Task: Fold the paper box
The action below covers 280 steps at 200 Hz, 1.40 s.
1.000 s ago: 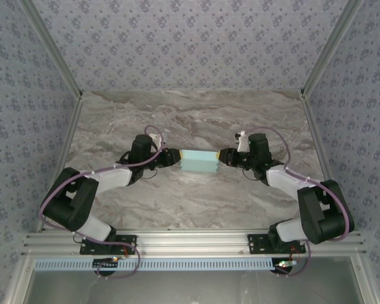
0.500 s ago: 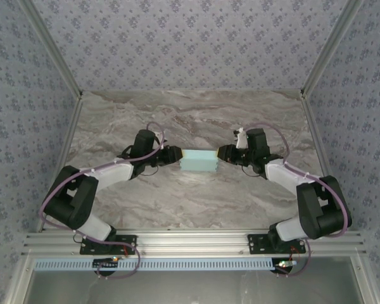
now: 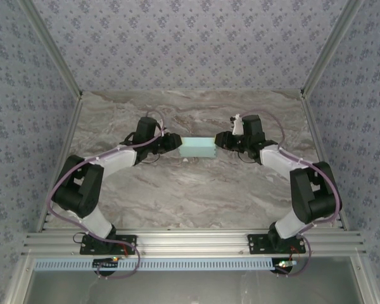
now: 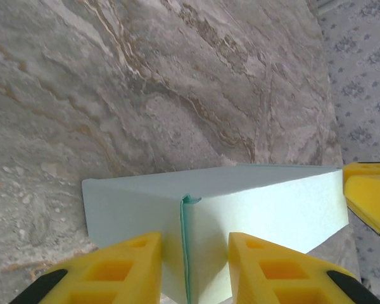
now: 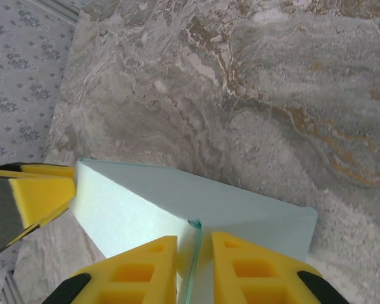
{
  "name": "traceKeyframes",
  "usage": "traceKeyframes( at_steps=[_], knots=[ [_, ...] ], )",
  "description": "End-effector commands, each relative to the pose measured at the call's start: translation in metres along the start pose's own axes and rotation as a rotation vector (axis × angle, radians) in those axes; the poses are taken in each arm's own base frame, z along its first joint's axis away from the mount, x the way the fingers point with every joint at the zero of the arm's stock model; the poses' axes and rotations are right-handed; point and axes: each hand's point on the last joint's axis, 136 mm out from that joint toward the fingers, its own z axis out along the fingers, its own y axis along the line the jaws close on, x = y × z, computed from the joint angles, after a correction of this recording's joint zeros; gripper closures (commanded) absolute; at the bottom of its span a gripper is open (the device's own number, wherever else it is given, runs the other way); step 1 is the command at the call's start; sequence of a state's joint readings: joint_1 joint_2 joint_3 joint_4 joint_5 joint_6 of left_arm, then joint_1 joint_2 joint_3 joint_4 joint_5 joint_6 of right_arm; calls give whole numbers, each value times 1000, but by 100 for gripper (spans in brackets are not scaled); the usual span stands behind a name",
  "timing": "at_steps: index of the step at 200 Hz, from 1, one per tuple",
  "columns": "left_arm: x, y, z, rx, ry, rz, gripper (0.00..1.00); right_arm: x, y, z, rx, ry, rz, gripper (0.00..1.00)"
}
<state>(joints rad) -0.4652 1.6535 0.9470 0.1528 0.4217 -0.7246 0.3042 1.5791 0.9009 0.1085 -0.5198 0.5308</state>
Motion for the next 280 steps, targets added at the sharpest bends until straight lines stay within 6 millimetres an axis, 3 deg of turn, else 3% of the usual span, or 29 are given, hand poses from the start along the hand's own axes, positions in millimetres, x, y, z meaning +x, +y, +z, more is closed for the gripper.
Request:
traceKeyframes(
  at_steps=[1,44,164,223,256,280],
  knots=[
    [-8,-20,4,44,-6,64,69,-1,12,10,-48,30,-77,80],
    [8,-4,11,34,17,32,68,7,1,16,-24,50,-92,80],
    [45,14,5,3,57,19,64,49,-12,17,59,99,-130,80],
    [69,40,11,-62,87,3,64,75,-27,23,131,134,-153,81],
    [73,55,15,-110,88,-7,62,85,-40,25,176,157,-153,80],
    [72,57,13,-126,84,-1,57,85,-44,21,215,167,-171,74]
  ],
)
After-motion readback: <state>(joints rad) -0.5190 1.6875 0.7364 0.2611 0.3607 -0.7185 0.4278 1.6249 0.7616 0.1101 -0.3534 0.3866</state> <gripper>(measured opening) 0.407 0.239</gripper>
